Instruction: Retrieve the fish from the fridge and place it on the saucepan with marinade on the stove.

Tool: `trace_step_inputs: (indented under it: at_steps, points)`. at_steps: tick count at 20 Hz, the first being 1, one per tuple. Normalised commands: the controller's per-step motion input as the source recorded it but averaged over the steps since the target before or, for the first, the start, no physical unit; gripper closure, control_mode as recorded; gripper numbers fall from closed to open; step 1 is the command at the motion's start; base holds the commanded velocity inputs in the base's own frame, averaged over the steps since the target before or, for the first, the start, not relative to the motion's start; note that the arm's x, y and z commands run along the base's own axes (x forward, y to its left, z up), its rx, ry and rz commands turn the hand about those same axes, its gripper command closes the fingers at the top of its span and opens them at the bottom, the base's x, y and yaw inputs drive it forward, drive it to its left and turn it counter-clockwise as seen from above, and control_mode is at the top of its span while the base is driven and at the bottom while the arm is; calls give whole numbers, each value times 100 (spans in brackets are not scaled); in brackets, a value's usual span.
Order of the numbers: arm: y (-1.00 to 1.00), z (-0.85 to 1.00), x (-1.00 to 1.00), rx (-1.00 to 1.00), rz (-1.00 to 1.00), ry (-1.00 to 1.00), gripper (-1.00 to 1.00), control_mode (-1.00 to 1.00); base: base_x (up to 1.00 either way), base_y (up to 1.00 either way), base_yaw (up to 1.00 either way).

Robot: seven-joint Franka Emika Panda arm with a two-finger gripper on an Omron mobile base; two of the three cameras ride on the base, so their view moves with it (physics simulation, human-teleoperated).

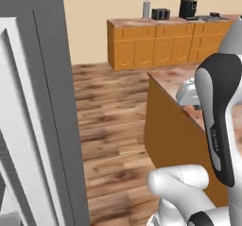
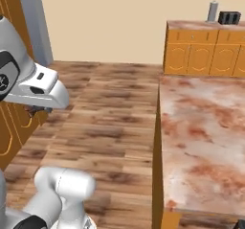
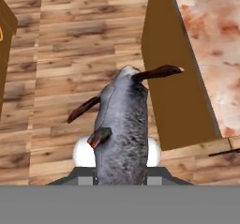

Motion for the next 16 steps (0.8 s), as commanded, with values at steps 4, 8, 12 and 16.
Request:
trace_step_inputs:
  at_steps: [4,8,12,16]
  points:
    - [0,0,0,0,0,0,100,100,100,4,2]
    - [0,0,0,0,0,0,100,100,100,0,5]
    - [0,0,0,0,0,0,100,100,100,0,5]
    - [0,0,0,0,0,0,100,100,100,0,1]
